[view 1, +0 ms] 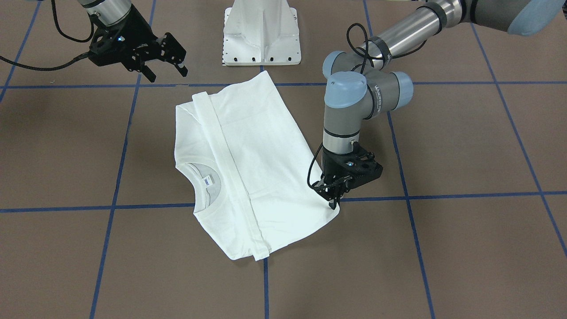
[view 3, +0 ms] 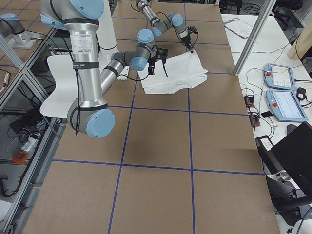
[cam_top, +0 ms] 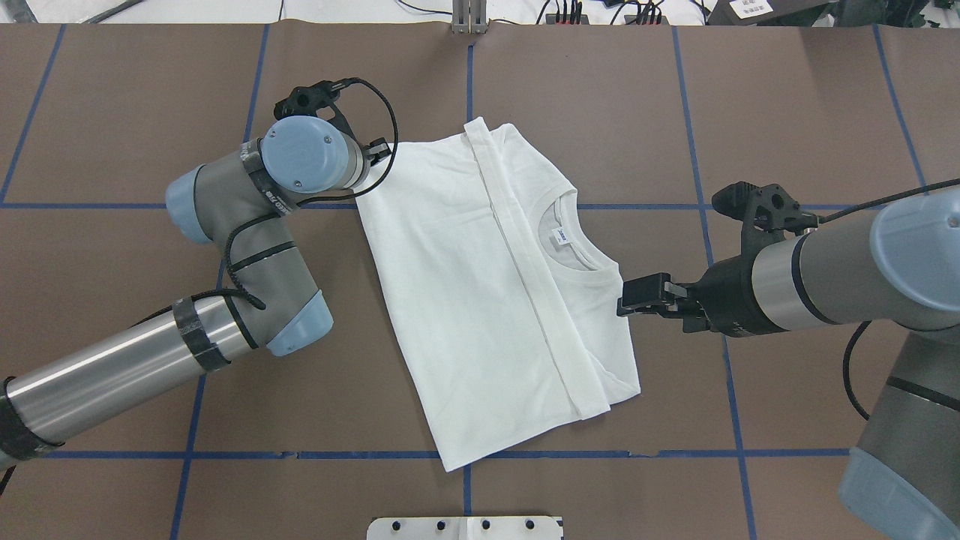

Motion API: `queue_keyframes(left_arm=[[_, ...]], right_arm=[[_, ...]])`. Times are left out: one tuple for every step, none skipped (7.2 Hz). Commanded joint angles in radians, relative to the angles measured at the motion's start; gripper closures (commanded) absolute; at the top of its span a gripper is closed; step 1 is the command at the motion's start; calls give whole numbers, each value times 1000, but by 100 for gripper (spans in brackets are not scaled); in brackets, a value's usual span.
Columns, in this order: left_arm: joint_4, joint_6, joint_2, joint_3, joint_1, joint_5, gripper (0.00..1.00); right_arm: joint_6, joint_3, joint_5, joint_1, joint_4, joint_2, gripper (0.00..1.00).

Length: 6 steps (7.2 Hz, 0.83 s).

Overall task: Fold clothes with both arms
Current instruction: 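Raise the left gripper away while the right gripper releases the shirt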

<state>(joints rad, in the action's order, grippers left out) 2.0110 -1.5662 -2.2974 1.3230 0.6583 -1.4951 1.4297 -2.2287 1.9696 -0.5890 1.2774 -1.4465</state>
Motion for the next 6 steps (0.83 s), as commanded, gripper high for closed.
queue_keyframes(left_arm=[[333,29,-139,-301,17,65,100],[392,31,-170,-339,15,97,100],[403,50,-186,-347,14,98,100],[403,52,-185,-353,15,99,100],[403,86,-180,-360,35,98,100],[403,125,-177,-361,53,98,70]], right_arm=[[0,10,-6,1,-1,1,0],[-2,11,-14,1,-1,1,0],[-2,11,-18,1,0,1,0],[-2,11,-26,5,-1,1,0],[0,12,-35,8,-1,3,0],[-2,11,-52,11,0,3,0]])
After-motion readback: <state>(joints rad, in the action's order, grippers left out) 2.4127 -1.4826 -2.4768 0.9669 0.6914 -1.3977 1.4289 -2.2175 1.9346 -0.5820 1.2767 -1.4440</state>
